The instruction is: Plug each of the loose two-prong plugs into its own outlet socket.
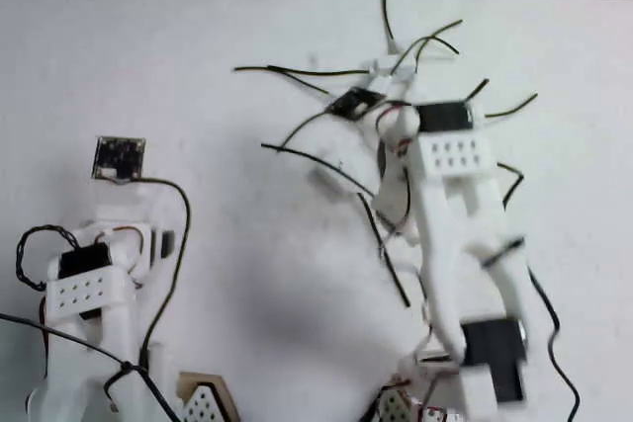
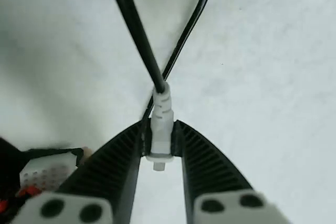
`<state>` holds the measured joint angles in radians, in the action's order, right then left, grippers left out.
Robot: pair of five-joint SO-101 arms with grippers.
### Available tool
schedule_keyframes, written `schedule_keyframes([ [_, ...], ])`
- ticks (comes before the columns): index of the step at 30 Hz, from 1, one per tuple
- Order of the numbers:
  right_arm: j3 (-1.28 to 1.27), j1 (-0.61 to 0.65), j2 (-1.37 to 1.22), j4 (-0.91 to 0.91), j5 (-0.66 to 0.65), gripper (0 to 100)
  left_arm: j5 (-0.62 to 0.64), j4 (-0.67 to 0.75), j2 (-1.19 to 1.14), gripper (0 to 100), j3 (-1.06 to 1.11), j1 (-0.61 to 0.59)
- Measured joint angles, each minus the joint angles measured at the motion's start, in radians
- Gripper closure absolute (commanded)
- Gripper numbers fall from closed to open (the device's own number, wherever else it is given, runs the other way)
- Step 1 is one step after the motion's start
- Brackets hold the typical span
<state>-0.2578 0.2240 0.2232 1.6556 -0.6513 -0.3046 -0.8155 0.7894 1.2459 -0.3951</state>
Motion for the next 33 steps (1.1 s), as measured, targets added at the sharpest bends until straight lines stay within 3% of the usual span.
schedule_keyframes([
  [6,-0.189,0.176,0.321,-0.121,0.161,98.1,0.12,0.008,0.0,75,-0.052,0.002],
  [12,-0.344,0.267,0.463,-0.315,0.334,98.1,0.226,0.008,0.0,75,-0.123,0.069],
  [22,-0.485,0.322,0.483,-0.583,0.439,98.1,0.37,-0.014,0.0,75,-0.25,0.265],
  [33,-0.508,0.405,0.483,-0.626,0.497,98.1,0.405,-0.014,0.0,75,-0.281,0.539],
])
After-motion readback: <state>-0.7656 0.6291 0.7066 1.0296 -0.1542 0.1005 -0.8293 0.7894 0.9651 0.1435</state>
